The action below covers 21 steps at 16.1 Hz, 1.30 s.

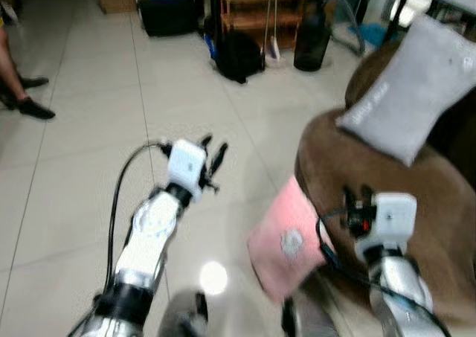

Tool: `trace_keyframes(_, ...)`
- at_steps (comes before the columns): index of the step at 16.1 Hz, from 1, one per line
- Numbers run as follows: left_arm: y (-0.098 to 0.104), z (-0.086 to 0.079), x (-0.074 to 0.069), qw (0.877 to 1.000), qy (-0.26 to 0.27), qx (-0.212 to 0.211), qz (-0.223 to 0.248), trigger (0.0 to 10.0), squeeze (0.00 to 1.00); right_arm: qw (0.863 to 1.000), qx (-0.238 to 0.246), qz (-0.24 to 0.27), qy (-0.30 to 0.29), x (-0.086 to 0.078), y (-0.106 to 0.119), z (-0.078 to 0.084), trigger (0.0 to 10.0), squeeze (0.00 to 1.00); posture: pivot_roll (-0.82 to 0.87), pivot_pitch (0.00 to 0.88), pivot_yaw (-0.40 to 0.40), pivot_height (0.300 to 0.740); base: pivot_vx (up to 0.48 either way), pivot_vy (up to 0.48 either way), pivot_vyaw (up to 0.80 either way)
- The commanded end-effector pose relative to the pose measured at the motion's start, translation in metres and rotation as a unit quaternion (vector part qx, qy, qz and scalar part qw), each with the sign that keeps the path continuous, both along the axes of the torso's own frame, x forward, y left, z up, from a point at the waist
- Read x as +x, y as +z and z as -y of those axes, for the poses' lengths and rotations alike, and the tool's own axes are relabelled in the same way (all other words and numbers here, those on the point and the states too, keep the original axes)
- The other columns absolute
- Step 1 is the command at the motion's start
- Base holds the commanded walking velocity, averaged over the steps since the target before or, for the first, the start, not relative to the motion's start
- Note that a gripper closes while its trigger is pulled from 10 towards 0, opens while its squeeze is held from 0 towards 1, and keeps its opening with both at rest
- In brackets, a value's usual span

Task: Move the pillow to the sofa from floor

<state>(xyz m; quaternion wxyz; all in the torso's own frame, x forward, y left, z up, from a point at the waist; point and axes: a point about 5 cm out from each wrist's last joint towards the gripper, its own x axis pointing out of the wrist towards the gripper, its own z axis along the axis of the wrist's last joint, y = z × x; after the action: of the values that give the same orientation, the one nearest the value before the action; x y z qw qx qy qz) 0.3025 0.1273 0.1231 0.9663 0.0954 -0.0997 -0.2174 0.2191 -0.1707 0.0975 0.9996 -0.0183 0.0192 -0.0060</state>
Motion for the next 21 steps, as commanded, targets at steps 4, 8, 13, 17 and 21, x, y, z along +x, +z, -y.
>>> trace_keyframes(4, -0.001, -0.004, 0.001, 1.0, 0.005, -0.002, -0.002, 10.0, 0.0, 1.0, 0.012, -0.005, 0.004, -0.001, 0.0, -0.003, 10.0, 0.0, -0.05, 0.027, 0.019, 0.641, 0.441, 0.0, -0.2)
trace_keyframes(8, -0.002, -0.004, 0.0, 1.0, 0.004, -0.001, -0.005, 10.0, 0.0, 1.0, 0.012, -0.002, 0.005, -0.001, 0.0, -0.003, 10.0, 0.0, -0.05, 0.025, 0.018, 0.641, 0.436, 0.0, -0.72)
trace_keyframes(13, -0.008, -0.002, -0.002, 1.0, -0.002, 0.001, -0.02, 10.0, 0.0, 1.0, 0.005, -0.011, 0.012, -0.001, -0.002, -0.004, 10.0, 0.0, -0.05, 0.033, 0.017, 0.641, 0.305, 0.0, 0.0)
trace_keyframes(17, -0.012, -0.002, -0.005, 1.0, -0.01, 0.007, -0.028, 10.0, 0.0, 1.0, 0.006, -0.022, 0.017, -0.003, -0.005, -0.005, 10.0, 0.0, -0.05, 0.048, 0.015, 0.616, 0.0, 0.0, 0.0)
trace_keyframes(21, -0.013, -0.003, -0.007, 1.0, -0.008, 0.009, -0.027, 10.0, 0.0, 0.999, 0.007, -0.025, 0.022, -0.005, -0.006, -0.005, 10.0, 0.0, -0.05, 0.054, 0.014, 0.586, 0.0, 0.0, 0.0)
